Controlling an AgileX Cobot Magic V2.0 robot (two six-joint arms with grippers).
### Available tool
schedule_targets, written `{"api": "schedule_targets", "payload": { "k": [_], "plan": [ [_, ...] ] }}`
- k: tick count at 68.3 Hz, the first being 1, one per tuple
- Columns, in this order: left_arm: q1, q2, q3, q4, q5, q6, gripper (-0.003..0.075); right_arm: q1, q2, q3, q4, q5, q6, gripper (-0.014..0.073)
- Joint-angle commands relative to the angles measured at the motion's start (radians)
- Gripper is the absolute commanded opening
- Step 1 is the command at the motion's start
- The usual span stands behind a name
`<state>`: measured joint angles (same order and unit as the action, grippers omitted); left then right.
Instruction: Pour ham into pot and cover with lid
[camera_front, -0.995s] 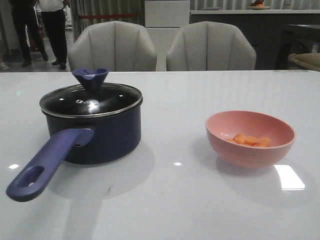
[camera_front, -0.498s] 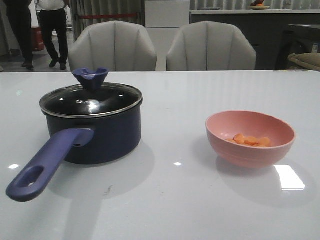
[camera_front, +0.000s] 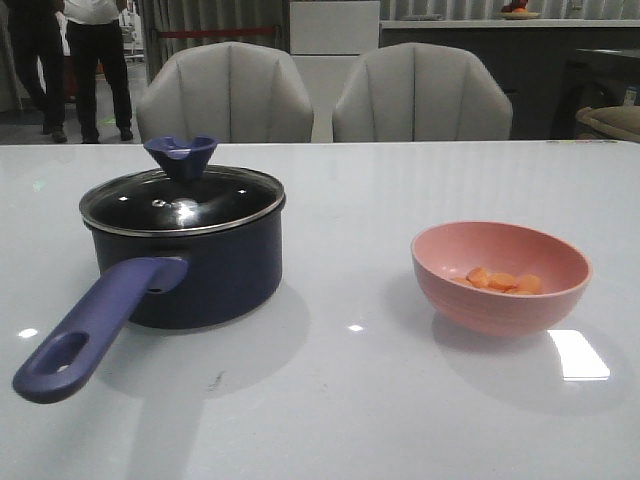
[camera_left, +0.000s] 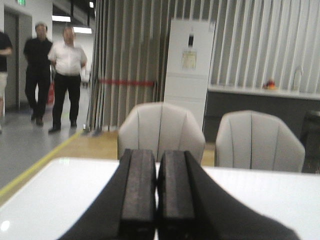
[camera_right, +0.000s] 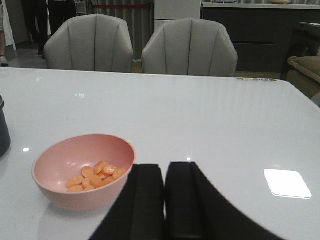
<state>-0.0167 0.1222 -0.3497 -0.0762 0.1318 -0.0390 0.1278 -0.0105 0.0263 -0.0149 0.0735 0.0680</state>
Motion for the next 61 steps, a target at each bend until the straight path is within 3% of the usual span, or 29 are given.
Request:
{"api": "schedule_targets", "payload": {
  "k": [1,8,33,46,53,61],
  "plan": [
    [0.001,0.068,-0.087,0.003,0.064,-0.010,0.0113,-0.004,-0.020,-0.005,-0.010,-0.082,0.000,0.0171],
    [0.001,0.102,-0.114,0.003,0.143,-0.010,0.0113,-0.004,-0.020,-0.005,-0.010,-0.082,0.000,0.0171],
    [0.001,0.119,-0.105,-0.002,0.137,-0.010,0.0113,-0.004,-0.020,-0.005,-0.010,-0.082,0.000,0.0171],
    [0.001,0.119,-0.105,-0.002,0.204,-0.010,0.0121,-0.004,-0.020,-0.005,-0.010,-0.082,0.000,0.0171],
    [0.001,0.119,-0.105,0.000,0.211,-0.010,0.0203,-0.004,-0.020,-0.005,-0.010,-0.082,0.000,0.0171],
    [0.001,0.119,-0.105,0.000,0.213,-0.010,0.0428,-0.004,-0.020,-0.005,-0.010,-0.082,0.000,0.0171]
  ]
}}
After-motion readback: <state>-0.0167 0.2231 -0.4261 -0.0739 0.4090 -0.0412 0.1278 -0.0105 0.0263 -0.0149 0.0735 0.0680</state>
